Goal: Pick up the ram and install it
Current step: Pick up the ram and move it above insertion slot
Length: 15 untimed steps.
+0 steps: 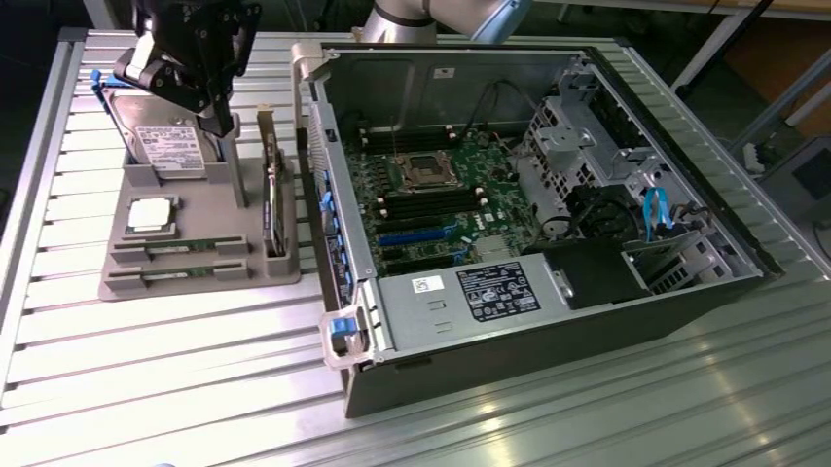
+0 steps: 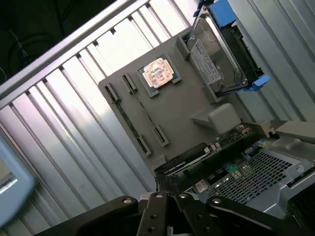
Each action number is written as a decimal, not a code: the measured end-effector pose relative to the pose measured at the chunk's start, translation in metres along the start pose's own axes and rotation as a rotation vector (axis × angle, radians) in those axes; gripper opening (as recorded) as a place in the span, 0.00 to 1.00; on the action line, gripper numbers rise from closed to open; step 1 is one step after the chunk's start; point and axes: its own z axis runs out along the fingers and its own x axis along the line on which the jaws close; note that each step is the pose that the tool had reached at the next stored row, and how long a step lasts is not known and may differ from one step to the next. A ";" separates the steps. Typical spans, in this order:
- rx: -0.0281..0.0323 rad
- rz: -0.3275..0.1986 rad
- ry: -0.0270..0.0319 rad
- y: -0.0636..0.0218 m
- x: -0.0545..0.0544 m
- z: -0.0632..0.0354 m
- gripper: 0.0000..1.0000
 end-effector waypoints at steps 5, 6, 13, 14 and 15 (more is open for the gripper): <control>0.0015 -0.033 0.0023 0.0000 0.000 0.0002 0.09; 0.0018 -0.038 0.0025 0.0000 0.000 0.0003 0.09; 0.0034 -0.073 0.0048 0.0000 0.000 0.0005 0.09; 0.0037 -0.078 0.0052 0.0000 0.000 0.0006 0.09; 0.0040 -0.083 0.0057 0.0000 0.000 0.0006 0.09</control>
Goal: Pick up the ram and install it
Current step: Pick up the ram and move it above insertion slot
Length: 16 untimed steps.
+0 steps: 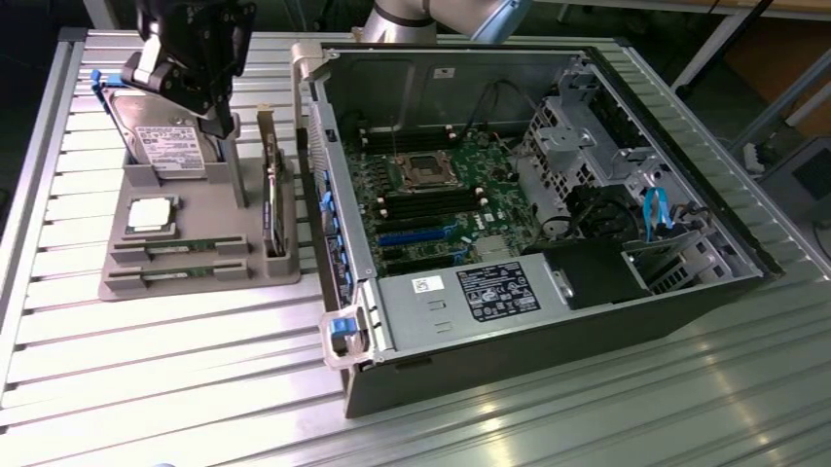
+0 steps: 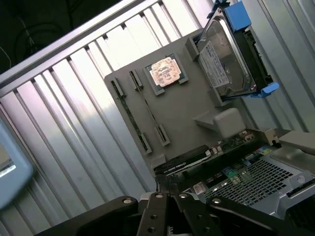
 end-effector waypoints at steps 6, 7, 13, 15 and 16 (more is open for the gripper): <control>0.0042 -0.063 0.0064 0.0000 0.000 0.0005 0.09; 0.0049 -0.072 0.0075 0.0000 0.000 0.0006 0.09; 0.0130 -0.179 0.0200 0.0000 0.000 0.0013 0.09; 0.0139 -0.190 0.0212 0.0000 0.000 0.0014 0.09; 0.0145 -0.198 0.0221 0.0000 0.000 0.0014 0.09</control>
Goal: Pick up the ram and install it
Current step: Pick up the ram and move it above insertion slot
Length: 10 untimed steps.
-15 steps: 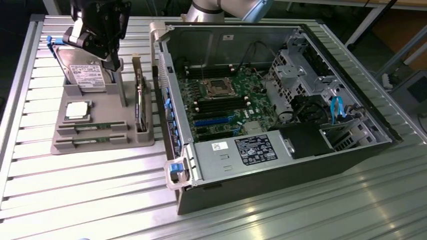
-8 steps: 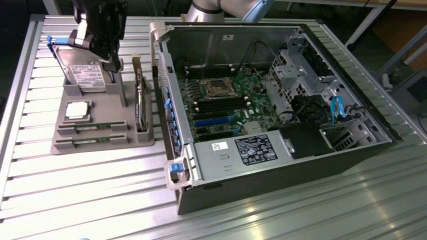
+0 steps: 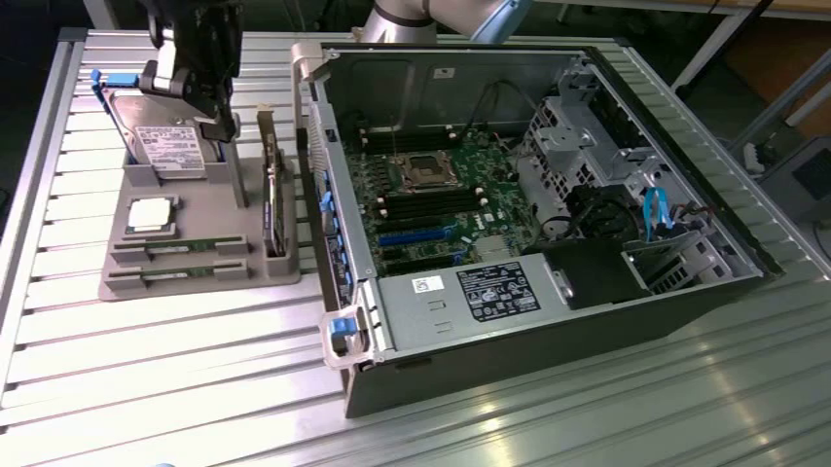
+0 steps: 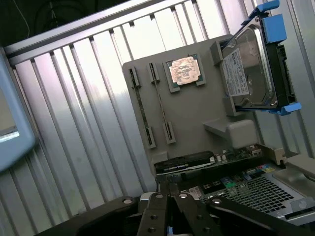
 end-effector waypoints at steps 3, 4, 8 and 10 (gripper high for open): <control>0.0011 -0.017 0.0019 0.0000 0.000 0.0001 0.09; 0.0015 -0.022 0.0024 0.0000 0.000 0.0001 0.09; 0.0052 -0.074 0.0081 0.0000 0.000 0.0003 0.09; 0.0066 -0.094 0.0098 0.0000 0.000 0.0004 0.09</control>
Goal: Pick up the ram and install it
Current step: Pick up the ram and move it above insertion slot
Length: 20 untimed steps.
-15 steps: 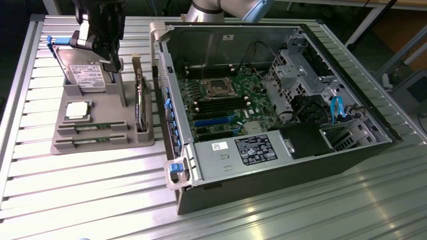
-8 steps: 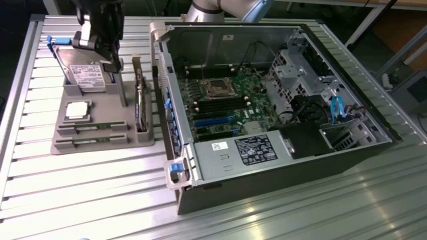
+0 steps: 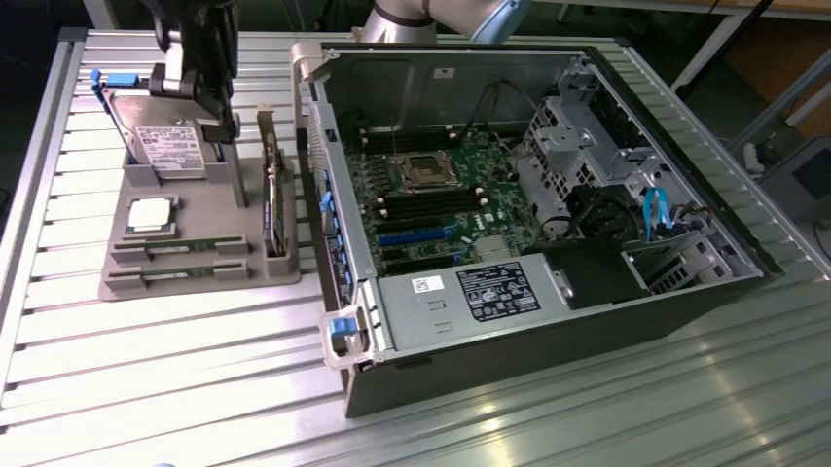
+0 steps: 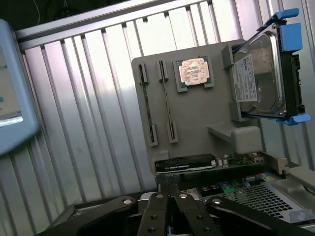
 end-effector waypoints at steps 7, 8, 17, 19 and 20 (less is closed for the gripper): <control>0.0067 -0.100 0.0086 0.0000 0.000 0.0006 0.09; 0.0074 -0.112 0.0097 0.0000 0.000 0.0006 0.09; 0.0117 -0.179 0.0144 0.0000 0.000 0.0009 0.15; 0.0116 -0.179 0.0135 0.0001 0.000 0.0010 0.29; 0.0083 -0.179 -0.0094 0.0023 0.001 0.0014 0.29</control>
